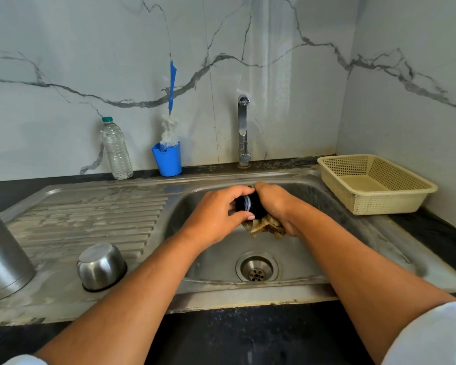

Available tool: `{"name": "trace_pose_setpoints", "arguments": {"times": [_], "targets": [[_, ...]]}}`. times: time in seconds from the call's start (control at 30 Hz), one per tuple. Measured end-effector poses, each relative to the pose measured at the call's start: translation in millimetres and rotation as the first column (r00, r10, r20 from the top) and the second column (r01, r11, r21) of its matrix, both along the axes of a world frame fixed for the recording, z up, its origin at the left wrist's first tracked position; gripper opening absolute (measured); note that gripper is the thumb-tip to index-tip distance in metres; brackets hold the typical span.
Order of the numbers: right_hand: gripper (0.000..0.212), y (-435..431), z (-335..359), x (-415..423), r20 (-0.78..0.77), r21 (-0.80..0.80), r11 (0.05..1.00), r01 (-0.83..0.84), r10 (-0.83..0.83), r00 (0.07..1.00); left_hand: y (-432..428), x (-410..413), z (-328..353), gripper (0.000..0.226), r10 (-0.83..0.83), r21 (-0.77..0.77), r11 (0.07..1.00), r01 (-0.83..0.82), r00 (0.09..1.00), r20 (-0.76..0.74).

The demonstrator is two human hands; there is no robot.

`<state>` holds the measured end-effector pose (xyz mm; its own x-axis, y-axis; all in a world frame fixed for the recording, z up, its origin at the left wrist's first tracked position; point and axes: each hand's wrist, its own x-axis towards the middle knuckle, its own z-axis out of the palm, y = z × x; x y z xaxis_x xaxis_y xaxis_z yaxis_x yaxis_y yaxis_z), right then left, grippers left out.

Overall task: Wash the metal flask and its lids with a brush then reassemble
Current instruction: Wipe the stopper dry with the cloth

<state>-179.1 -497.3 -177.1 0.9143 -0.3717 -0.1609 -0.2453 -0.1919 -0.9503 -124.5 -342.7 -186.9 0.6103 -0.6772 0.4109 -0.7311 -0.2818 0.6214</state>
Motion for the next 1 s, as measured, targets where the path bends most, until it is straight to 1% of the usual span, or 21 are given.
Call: {"name": "trace_pose_setpoints", "arguments": {"times": [0.2, 0.33, 0.4, 0.5, 0.57, 0.63, 0.7, 0.8, 0.83, 0.9, 0.97, 1.0], "targets": [[0.04, -1, -2, 9, 0.016, -0.229, 0.97, 0.085, -0.083, 0.996, -3, 2, -5, 0.057, 0.047, 0.024, 0.999, -0.047, 0.999, 0.014], [0.043, -4, -3, 12, 0.029, -0.403, 0.905, 0.134, -0.134, 0.991, -5, 3, -5, 0.056, 0.077, 0.025, 0.997, -0.077, 0.997, 0.022], [0.043, -3, -1, 13, 0.061, -0.463, 0.872, 0.159, -0.148, 0.987, -6, 3, -5, 0.055, 0.089, 0.022, 0.996, -0.09, 0.995, 0.041], [0.031, -2, -1, 12, 0.156, -0.505, 0.838, 0.206, -0.145, 0.977, -6, 3, -5, 0.056, 0.104, 0.012, 0.994, -0.105, 0.993, 0.046], [0.025, -2, -1, 11, 0.25, -0.475, 0.843, 0.253, -0.146, 0.957, -5, 5, -4, 0.055, 0.129, -0.001, 0.992, -0.129, 0.991, 0.029], [0.035, -2, -2, 11, 0.315, -0.407, 0.873, 0.27, -0.143, 0.938, -3, 7, -3, 0.054, 0.158, -0.034, 0.987, -0.158, 0.987, -0.004], [0.037, -1, -6, 16, 0.331, -0.305, 0.926, 0.223, -0.116, 0.936, 0, 9, -1, 0.054, 0.165, -0.06, 0.984, -0.167, 0.986, -0.034], [0.028, 1, -9, 18, 0.311, -0.088, 0.989, 0.117, -0.084, 0.947, 2, 8, 0, 0.053, 0.141, -0.067, 0.987, -0.144, 0.989, -0.04], [0.027, 1, -7, 16, 0.29, 0.003, 0.996, 0.089, -0.086, 0.953, 2, 7, 0, 0.052, 0.131, -0.068, 0.989, -0.133, 0.991, -0.035], [0.034, -1, -4, 12, 0.214, 0.147, 0.988, 0.047, -0.078, 0.974, 2, 5, 0, 0.051, 0.104, -0.088, 0.99, -0.108, 0.994, -0.045], [0.041, -3, -3, 9, 0.136, 0.213, 0.977, 0.018, -0.047, 0.99, 0, 3, 0, 0.049, 0.071, -0.124, 0.989, -0.08, 0.994, -0.078], [0.045, -3, -3, 9, 0.109, 0.221, 0.975, 0.008, -0.033, 0.994, -1, 4, -1, 0.049, 0.057, -0.142, 0.987, -0.069, 0.994, -0.088]]}}
